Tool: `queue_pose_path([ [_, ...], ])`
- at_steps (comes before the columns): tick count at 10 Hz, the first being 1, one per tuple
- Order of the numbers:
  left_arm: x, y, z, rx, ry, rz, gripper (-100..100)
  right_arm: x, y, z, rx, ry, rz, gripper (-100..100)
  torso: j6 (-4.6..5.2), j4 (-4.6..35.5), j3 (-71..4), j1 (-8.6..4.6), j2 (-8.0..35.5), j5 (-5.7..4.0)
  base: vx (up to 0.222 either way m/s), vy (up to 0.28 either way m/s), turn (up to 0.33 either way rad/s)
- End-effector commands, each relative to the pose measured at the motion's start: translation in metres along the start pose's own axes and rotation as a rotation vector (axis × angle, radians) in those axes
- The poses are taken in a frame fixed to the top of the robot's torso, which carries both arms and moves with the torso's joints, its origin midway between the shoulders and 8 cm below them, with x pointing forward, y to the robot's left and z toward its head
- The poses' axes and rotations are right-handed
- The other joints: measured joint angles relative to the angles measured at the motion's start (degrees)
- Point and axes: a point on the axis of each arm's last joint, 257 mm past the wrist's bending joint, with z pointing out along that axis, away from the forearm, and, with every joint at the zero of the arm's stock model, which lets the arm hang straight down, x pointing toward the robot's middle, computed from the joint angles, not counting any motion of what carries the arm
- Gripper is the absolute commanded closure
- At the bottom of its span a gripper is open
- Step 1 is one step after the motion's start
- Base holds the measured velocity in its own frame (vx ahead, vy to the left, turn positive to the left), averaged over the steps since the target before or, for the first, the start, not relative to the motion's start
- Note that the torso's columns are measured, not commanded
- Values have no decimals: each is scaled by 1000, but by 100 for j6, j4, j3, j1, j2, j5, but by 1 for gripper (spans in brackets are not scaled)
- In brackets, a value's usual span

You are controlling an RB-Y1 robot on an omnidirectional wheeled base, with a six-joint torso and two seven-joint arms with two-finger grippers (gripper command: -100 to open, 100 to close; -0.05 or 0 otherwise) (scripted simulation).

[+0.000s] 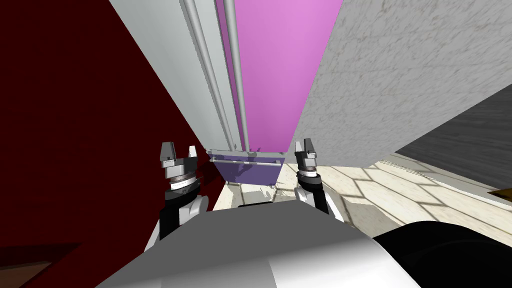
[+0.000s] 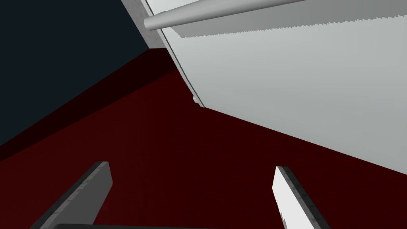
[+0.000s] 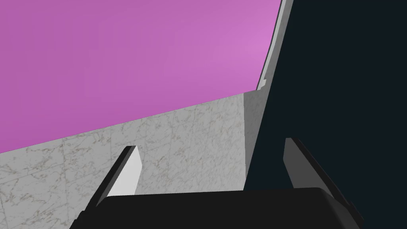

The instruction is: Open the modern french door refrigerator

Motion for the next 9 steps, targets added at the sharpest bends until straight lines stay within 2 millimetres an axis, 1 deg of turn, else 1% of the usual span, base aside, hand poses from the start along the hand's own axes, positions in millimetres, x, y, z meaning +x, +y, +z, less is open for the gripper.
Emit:
queue_pose_path([
  [1, 0, 0, 0, 0, 0, 0, 0, 0, 0, 0, 0, 0, 0, 0, 0, 235, -467, 0, 232, 0, 0, 0, 0],
  [3, 0, 0, 0, 0, 0, 0, 0, 0, 0, 0, 0, 0, 0, 0, 0, 1006, -2014, 0, 1003, 0, 0, 0, 0],
  [9, 0, 0, 0, 0, 0, 0, 0, 0, 0, 0, 0, 0, 0, 0, 0, 3537, -7073, 0, 3539, 0, 0, 0, 0],
])
